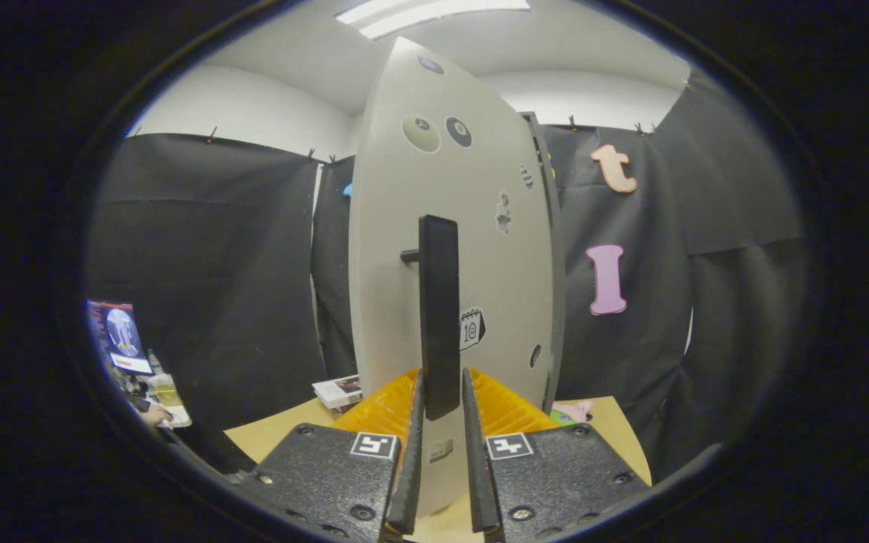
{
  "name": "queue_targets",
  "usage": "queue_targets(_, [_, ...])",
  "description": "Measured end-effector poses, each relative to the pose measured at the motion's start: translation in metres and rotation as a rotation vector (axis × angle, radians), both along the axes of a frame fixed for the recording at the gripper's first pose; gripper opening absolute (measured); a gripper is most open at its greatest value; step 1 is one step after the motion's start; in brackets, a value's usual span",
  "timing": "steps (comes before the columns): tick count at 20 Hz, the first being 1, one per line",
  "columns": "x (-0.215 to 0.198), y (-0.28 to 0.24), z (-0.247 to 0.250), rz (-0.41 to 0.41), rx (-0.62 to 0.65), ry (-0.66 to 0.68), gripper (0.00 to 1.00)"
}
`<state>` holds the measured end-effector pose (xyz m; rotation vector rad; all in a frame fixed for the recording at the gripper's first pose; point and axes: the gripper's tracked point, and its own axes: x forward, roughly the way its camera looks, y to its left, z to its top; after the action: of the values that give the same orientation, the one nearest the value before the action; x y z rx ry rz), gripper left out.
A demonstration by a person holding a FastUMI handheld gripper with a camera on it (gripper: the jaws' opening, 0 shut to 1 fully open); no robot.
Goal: Open the shoe cabinet door, grab the shoes and put them into the shoe cabinet, then close the shoe cabinet door.
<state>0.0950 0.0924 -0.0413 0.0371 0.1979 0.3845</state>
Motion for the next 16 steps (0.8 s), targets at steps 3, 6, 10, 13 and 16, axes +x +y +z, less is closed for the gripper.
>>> queue_targets(3, [0.001, -0.032, 0.0, -0.103, -0.044, -0.039, 0.3])
queue_targets(6, [-0.004, -0.072, 0.005, -0.225, -0.105, -0.071, 0.3])
queue_targets(10, [-0.009, -0.133, 0.018, -0.436, -0.18, -0.125, 0.23])
queue_targets(13, [-0.037, -0.131, 0.022, -0.414, -0.15, -0.151, 0.27])
queue_targets(16, [-0.064, -0.11, 0.022, -0.345, -0.118, -0.168, 0.61])
